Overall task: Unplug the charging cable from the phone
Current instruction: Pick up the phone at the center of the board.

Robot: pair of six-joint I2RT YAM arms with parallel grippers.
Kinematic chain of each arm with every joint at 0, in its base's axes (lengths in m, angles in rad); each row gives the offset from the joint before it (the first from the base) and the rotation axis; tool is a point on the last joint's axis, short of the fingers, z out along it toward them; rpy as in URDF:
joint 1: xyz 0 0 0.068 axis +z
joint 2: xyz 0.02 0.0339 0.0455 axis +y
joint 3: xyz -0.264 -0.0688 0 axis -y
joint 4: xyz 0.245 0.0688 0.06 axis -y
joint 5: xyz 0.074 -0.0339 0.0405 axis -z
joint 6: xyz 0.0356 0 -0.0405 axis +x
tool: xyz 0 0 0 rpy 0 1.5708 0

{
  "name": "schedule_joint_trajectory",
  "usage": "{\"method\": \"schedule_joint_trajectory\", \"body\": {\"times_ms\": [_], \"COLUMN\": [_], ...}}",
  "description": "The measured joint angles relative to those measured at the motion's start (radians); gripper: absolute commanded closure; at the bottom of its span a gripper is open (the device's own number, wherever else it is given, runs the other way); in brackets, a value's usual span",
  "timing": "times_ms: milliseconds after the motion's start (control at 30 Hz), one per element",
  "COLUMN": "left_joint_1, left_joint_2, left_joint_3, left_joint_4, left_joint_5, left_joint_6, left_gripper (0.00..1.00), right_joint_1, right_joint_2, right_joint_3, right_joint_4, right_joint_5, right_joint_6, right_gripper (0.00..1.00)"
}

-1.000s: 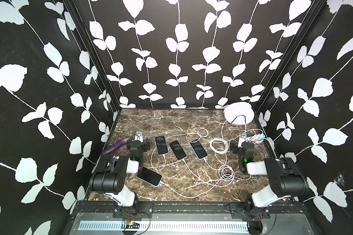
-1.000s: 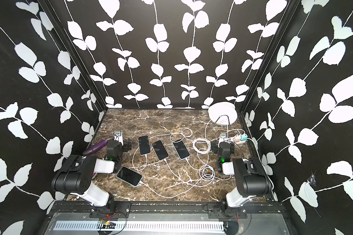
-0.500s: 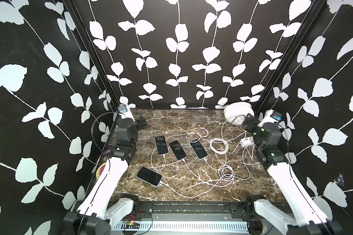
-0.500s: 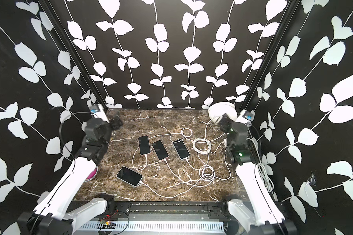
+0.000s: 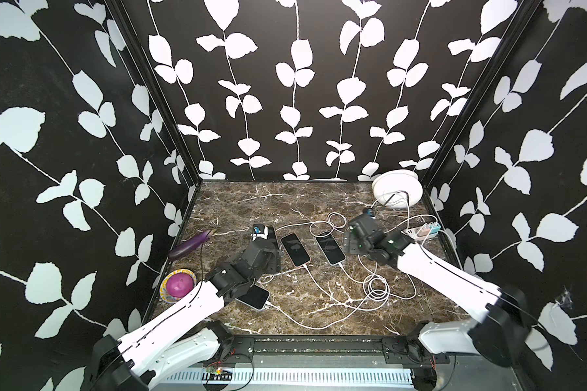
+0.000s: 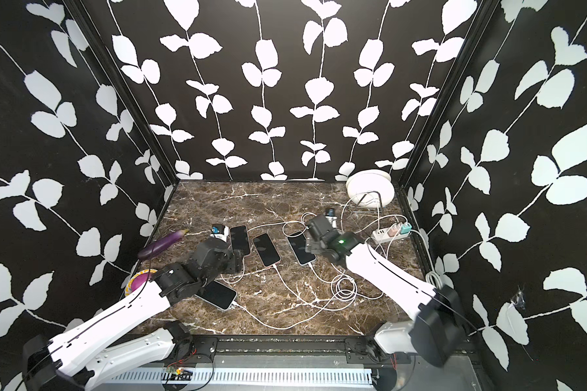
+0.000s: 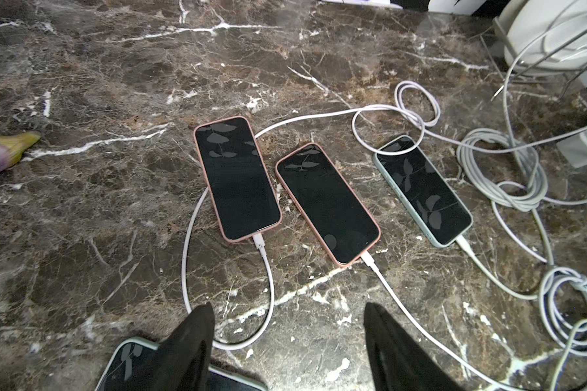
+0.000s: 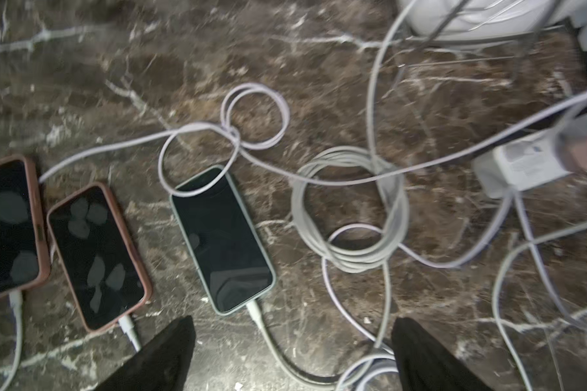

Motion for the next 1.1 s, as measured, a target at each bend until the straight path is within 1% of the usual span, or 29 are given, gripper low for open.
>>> {"method": "schedule_joint_trajectory", "body": {"times_ms": [133,233,333,467,633,767,933,1100], "left_joint_1": [0.0,0.0,0.0,0.0,0.0,0.0,0.0,0.0], "left_joint_2": [-0.02,0.004,0.016,0.023,0.043,0.042,0.024,0.034], "left_joint_3": [-0.029,-0.034,-0.034,-0.036,-0.076,-0.095,-0.099,-0.106], "left_joint_4": [-0.001,0.0,0.009,0.041,0.074,0.073,0.079,0.113], "left_joint_5": [0.015,0.035,0.061,0.103,0.132,0.13,0.118,0.147], "left_joint_6": [-0.011,-0.023,-0.037,-0.053,-0.067,-0.062,-0.057,-0.044], "left_gripper": [0.31,0.3,0.31,0.31,0.32,0.31,0.29,0.29], "right_joint_1": [0.016,0.019,0.012,-0.011,-0.061,-0.082,-0.093,-0.095], "right_joint_2": [0.165,0.237,0.314,0.415,0.494,0.557,0.59,0.607], "right_joint_3": [0.068,0.11,0.192,0.284,0.314,0.349,0.362,0.383], "right_joint_4": [-0.019,-0.054,-0.095,-0.101,-0.11,-0.121,-0.143,-0.147], "right_joint_5": [-0.1,-0.136,-0.158,-0.203,-0.266,-0.275,-0.302,-0.333], "right_joint_6": [-0.037,-0.066,-0.11,-0.178,-0.26,-0.317,-0.374,-0.406], "right_gripper": [0.01,0.01,0.01,0.01,0.01,0.01,0.01,0.01]}}
